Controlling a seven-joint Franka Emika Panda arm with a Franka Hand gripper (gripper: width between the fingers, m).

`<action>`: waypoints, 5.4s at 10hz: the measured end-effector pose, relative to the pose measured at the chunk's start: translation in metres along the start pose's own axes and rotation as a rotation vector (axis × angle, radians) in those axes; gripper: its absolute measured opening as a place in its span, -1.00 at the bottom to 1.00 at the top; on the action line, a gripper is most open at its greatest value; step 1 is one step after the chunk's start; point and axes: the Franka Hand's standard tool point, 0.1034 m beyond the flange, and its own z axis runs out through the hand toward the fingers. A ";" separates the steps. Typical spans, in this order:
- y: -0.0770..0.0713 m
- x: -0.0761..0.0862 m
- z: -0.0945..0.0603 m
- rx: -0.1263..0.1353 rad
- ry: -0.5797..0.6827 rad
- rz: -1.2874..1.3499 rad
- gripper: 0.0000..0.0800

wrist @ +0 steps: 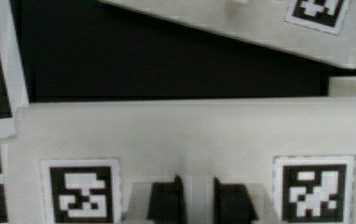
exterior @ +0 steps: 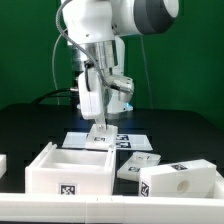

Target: Assemble cabinet

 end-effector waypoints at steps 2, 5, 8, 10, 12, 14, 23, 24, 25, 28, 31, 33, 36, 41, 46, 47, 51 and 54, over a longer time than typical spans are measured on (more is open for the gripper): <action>-0.004 0.001 -0.002 0.007 0.000 -0.003 -0.84; -0.002 0.001 0.002 -0.002 0.005 -0.006 -0.84; -0.001 0.001 0.004 -0.005 0.007 -0.007 -0.84; 0.000 0.001 0.004 -0.006 0.007 -0.006 -0.84; -0.006 0.001 0.001 0.003 0.006 -0.006 -0.84; -0.007 0.002 0.000 0.005 0.006 -0.007 -0.84; -0.010 0.002 0.002 0.006 0.011 -0.010 -0.84; -0.010 0.002 0.002 0.006 0.011 -0.010 -0.84; -0.013 0.000 0.002 0.002 0.011 -0.001 -0.84; -0.032 -0.008 -0.006 0.021 0.004 -0.008 -0.84; -0.033 0.000 0.004 0.011 0.028 -0.009 -0.84; -0.035 -0.001 0.004 0.015 0.031 -0.011 -0.84; -0.035 -0.001 0.004 0.015 0.031 -0.011 -0.84; -0.041 -0.003 0.004 0.025 0.022 0.101 -0.84; -0.047 -0.004 0.004 0.042 0.035 0.089 -0.84; -0.047 -0.004 0.004 0.042 0.035 0.089 -0.84; -0.081 -0.007 0.003 0.049 0.050 0.042 -0.84; -0.103 -0.008 0.003 0.077 0.071 0.020 -0.84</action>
Offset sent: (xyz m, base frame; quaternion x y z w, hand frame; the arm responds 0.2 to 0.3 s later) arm 0.0056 -0.0013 -0.0038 0.0004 0.0009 -0.0020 1.0000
